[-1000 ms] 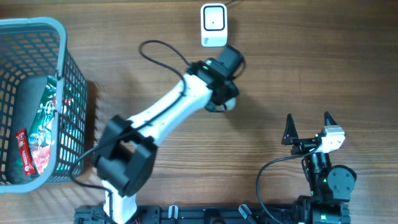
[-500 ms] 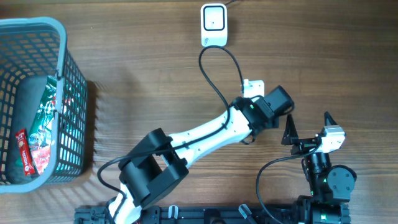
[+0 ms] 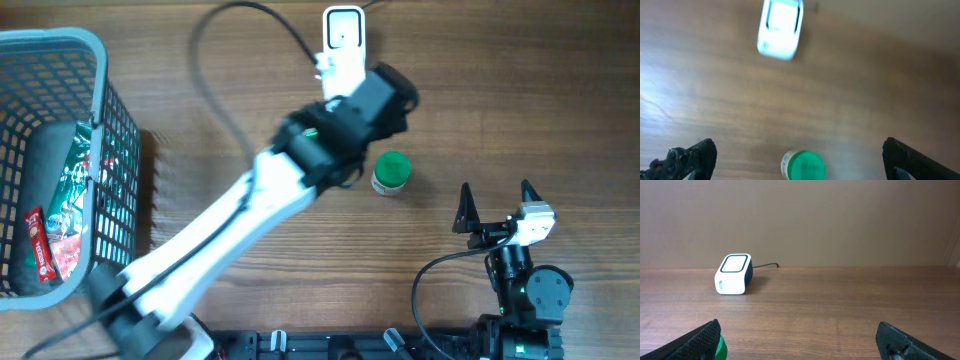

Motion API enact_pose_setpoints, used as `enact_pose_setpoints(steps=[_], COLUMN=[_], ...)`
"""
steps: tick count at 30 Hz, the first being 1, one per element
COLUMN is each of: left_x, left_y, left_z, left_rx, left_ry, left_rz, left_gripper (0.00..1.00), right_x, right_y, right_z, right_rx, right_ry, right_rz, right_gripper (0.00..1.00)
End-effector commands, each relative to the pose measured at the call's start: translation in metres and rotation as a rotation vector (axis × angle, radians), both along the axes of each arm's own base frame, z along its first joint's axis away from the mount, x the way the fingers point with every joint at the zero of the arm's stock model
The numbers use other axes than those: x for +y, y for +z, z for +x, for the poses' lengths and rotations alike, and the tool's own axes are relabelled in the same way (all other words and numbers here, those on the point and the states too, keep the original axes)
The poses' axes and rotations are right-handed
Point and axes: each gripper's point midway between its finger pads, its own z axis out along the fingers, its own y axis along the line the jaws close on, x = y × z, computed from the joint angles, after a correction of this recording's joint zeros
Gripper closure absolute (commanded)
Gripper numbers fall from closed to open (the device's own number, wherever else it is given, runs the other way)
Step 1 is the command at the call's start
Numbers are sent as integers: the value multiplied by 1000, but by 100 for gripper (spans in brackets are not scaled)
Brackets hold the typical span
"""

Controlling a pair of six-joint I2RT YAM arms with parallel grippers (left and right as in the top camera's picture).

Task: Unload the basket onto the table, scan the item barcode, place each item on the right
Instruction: 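Lift the green jar past the scanner and set it on the table, then return the left gripper to the basket and grasp the green box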

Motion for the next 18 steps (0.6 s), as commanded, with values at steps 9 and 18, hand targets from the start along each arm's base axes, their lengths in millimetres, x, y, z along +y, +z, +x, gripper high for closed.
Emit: enact_pose_setpoints(steps=[9, 18], left_x=[299, 438], left_y=[135, 106], left_z=[-68, -122], left_rx=[-310, -232], left_ry=[874, 1391], left_rz=[-157, -396], left_gripper=[0, 0], right_x=[-2, -2], right_y=[1, 1], right_z=[0, 0], right_rx=[-8, -8], right_ry=[-15, -15], right_rz=[-9, -9], right_gripper=[0, 0])
